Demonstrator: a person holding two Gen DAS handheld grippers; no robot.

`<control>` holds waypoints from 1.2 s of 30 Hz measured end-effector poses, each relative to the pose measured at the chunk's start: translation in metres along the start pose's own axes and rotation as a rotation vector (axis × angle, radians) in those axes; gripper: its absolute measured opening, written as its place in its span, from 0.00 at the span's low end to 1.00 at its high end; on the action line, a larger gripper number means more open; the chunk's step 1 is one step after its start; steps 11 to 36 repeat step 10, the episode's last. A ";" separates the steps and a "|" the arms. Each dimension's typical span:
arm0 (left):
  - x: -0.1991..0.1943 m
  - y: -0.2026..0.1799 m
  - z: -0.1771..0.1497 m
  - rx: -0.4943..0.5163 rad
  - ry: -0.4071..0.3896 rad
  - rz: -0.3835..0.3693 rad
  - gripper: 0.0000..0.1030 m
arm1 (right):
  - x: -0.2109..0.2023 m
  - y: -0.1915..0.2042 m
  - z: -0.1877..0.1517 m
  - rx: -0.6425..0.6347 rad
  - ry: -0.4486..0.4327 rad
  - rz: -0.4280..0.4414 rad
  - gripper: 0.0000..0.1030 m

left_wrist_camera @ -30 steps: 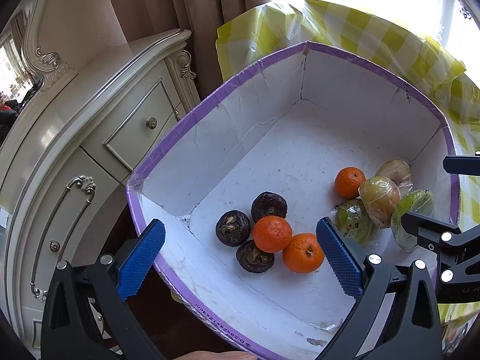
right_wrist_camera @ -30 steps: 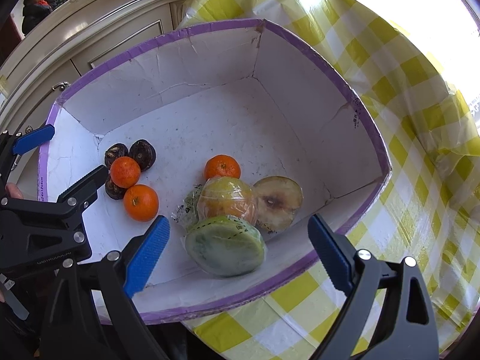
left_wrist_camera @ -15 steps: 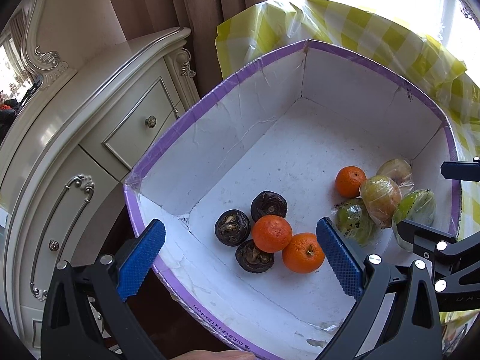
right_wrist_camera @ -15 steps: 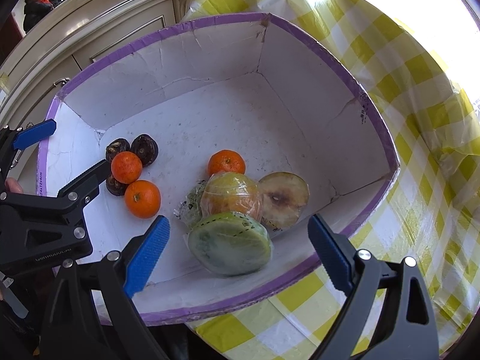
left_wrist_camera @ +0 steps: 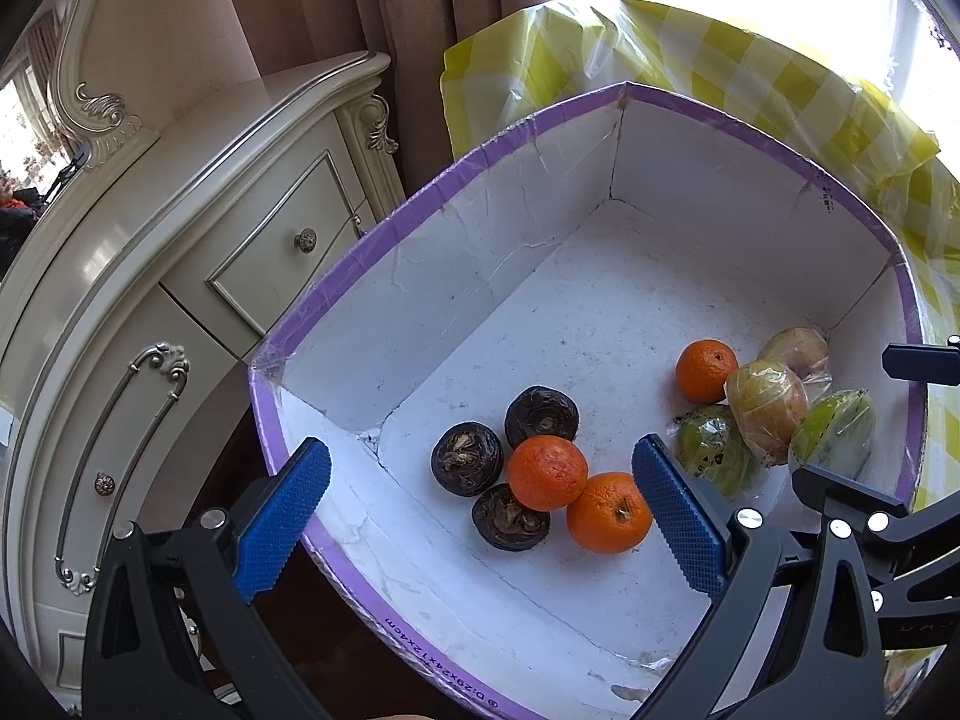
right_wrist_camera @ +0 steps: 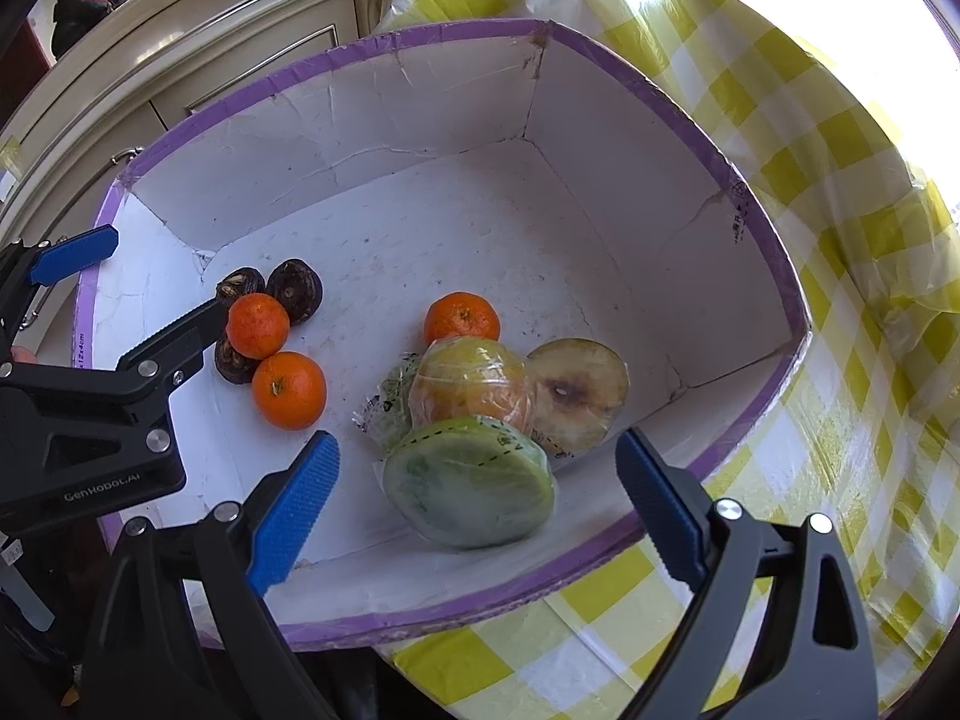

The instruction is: Organize fruits

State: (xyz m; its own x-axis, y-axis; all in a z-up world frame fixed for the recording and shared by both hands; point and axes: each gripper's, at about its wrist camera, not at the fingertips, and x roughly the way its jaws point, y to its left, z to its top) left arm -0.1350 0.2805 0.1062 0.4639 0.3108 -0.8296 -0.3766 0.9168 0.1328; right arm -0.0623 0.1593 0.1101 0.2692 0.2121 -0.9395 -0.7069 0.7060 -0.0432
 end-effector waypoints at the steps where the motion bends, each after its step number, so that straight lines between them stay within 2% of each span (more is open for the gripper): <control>1: 0.002 -0.001 0.001 0.002 0.005 0.012 0.95 | 0.000 0.000 0.000 0.001 -0.002 0.005 0.92; 6: -0.003 -0.007 0.005 -0.001 0.020 0.073 0.95 | -0.008 -0.003 -0.004 0.008 -0.033 0.035 0.92; 8: -0.019 -0.012 0.009 -0.010 -0.033 0.100 0.95 | -0.020 -0.009 -0.009 0.019 -0.080 0.040 0.92; 10: -0.042 -0.025 0.015 -0.005 -0.102 0.073 0.95 | -0.041 -0.026 -0.022 0.068 -0.178 0.045 0.92; 36: -0.042 -0.025 0.015 -0.005 -0.102 0.073 0.95 | -0.041 -0.026 -0.022 0.068 -0.178 0.045 0.92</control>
